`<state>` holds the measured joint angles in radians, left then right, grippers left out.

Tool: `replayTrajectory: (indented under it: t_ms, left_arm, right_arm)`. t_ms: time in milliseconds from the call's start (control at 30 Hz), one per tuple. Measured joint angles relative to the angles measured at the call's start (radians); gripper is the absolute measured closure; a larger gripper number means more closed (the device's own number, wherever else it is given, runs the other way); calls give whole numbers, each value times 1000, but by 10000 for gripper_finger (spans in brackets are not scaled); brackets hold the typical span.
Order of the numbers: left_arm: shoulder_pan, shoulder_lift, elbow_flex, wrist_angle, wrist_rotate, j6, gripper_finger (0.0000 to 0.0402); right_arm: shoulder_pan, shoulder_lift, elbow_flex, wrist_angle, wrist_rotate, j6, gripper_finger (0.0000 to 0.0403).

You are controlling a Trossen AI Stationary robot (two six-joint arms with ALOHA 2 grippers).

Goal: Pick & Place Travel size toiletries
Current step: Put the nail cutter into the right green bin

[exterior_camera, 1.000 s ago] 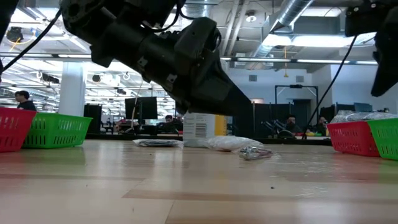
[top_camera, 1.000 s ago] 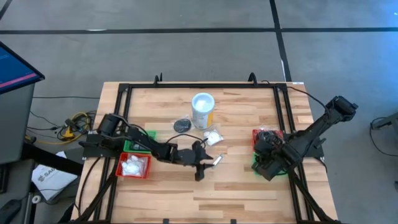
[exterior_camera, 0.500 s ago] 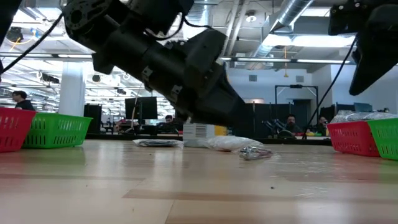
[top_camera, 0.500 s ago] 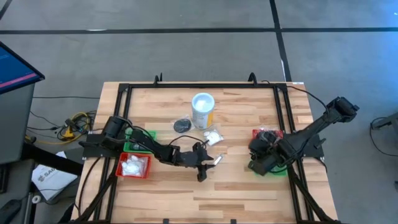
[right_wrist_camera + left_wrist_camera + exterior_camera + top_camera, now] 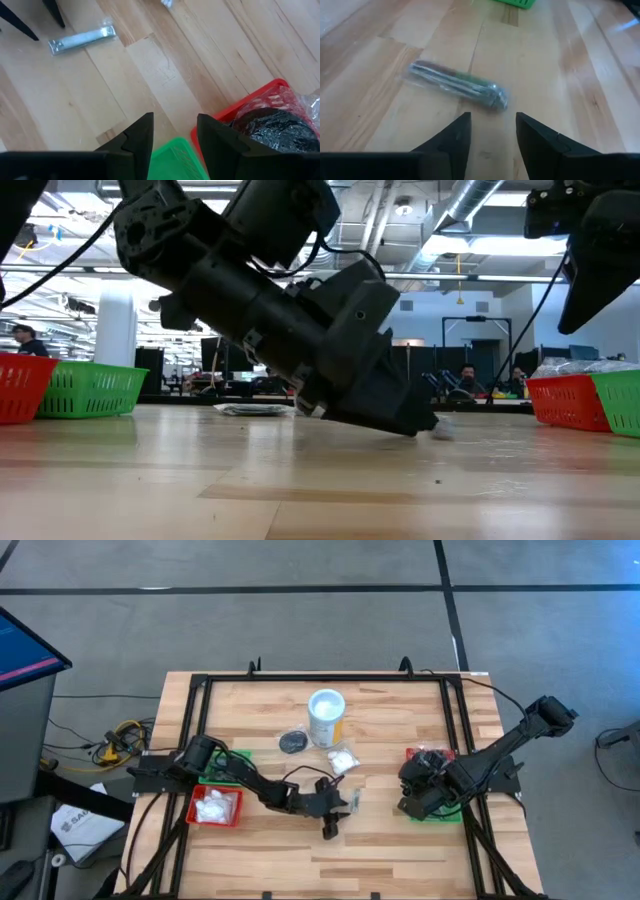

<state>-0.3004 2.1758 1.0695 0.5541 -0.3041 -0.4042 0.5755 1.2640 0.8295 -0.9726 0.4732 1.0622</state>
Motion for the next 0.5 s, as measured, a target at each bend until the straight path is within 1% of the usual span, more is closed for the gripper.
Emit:
replayTrajectory:
  t_ms: [200,400,500]
  left_arm:
    - [2,-44,-2,-20,-31,33,253]
    - [3,-59,2,-15,-31,155,253]
    - [3,-59,3,-15,-31,170,253]
  right_arm:
    - [0,0,0,24,0,-26,266]
    - [0,0,0,24,0,-26,269]
    - [0,0,0,29,0,-26,268]
